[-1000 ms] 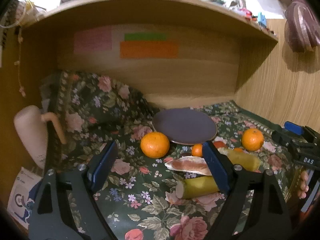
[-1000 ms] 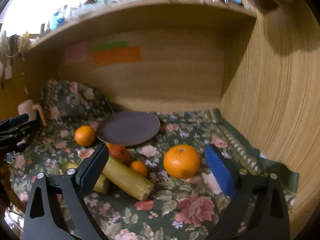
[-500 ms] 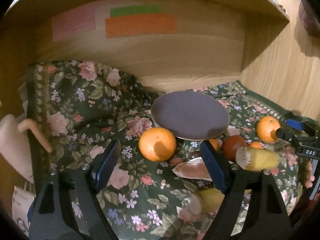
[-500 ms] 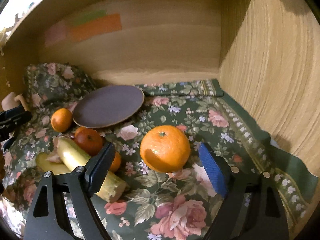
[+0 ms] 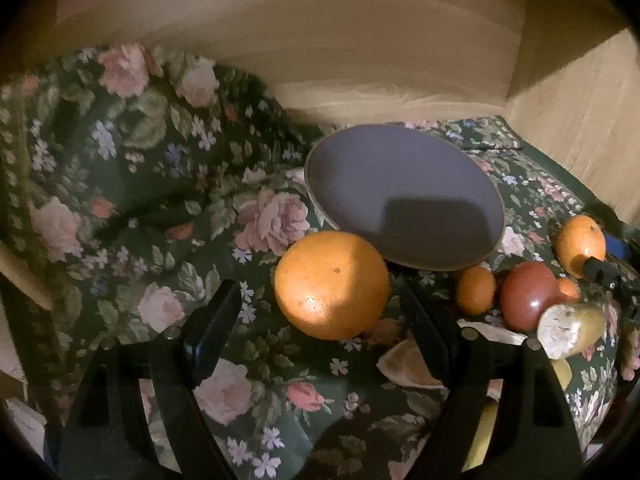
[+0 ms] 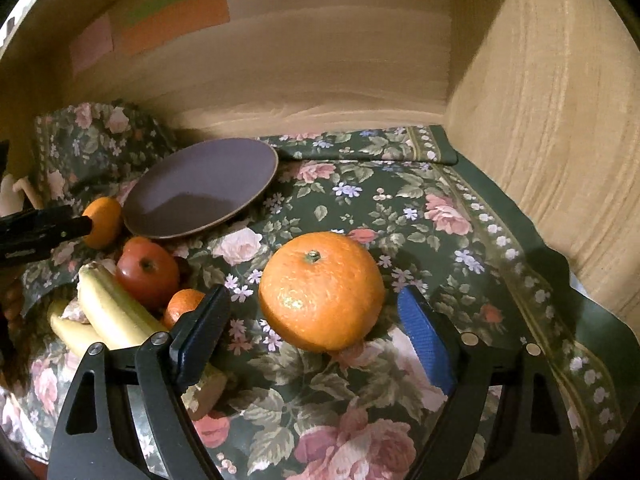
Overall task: Organize fruits
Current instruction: 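Grasp an orange with the left tool while the right tool grasps the large orange, then carry both oranges onto the dark round plate and open both tools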
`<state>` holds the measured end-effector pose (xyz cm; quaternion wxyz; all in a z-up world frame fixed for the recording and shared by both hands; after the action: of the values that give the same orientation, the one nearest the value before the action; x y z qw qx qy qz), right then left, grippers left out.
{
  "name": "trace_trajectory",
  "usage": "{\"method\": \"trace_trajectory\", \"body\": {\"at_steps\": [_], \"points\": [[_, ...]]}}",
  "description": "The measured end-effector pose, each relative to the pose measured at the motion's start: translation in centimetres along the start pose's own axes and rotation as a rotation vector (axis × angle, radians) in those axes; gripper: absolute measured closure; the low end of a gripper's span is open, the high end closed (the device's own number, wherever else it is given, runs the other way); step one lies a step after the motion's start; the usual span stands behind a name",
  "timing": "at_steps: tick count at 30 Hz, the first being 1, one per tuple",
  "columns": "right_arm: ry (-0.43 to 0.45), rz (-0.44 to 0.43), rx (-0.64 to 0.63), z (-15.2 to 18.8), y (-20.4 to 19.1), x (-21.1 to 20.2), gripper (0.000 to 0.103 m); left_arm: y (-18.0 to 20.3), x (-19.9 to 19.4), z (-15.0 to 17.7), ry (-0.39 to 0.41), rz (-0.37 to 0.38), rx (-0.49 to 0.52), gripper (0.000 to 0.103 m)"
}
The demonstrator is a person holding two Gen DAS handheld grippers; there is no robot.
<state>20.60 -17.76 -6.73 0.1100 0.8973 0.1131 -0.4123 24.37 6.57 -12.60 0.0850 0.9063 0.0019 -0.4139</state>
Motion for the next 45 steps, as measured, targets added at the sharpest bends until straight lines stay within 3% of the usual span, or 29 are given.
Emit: {"method": "trace_trajectory", "body": {"at_steps": [6, 11, 21, 28, 37, 45], "points": [[-0.029, 0.034, -0.007, 0.2, -0.2, 1.3, 0.025, -0.1, 1.9, -0.4, -0.052, 0.007, -0.009, 0.021], [-0.057, -0.003, 0.049, 0.7, 0.7, 2.4, 0.036, 0.0, 3.1, -0.5, -0.101, 0.043, -0.021, 0.035], [-0.047, 0.010, 0.037, 0.5, 0.3, 1.9, 0.038, 0.3, 3.1, -0.3, -0.099, 0.049, -0.024, 0.037], [-0.008, 0.017, 0.025, -0.6, 0.0, 1.1, 0.038, 0.5, 0.2, -0.3, -0.025, 0.047, -0.010, 0.037], [0.130, 0.022, -0.035, -4.6, -1.5, -1.6, 0.038, 0.6, -3.3, -1.8, 0.091, 0.052, -0.012, 0.037], [0.204, -0.002, -0.090, -8.4, -2.9, -1.9, 0.038, 1.4, -4.5, -3.5, 0.132, 0.054, -0.017, 0.037]]}}
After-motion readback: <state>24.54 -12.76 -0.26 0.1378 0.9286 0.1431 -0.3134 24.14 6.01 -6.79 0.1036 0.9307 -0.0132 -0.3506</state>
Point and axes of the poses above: each gripper's, at about its wrist camera, not at the fingertips, and x roughly the way its jaws point, y to its right, z to its underside, the point moved 1 cm from there along x, roughly the way its jaws point, and after that the axes turned 11 degrees about -x, right-handed, at the moved point
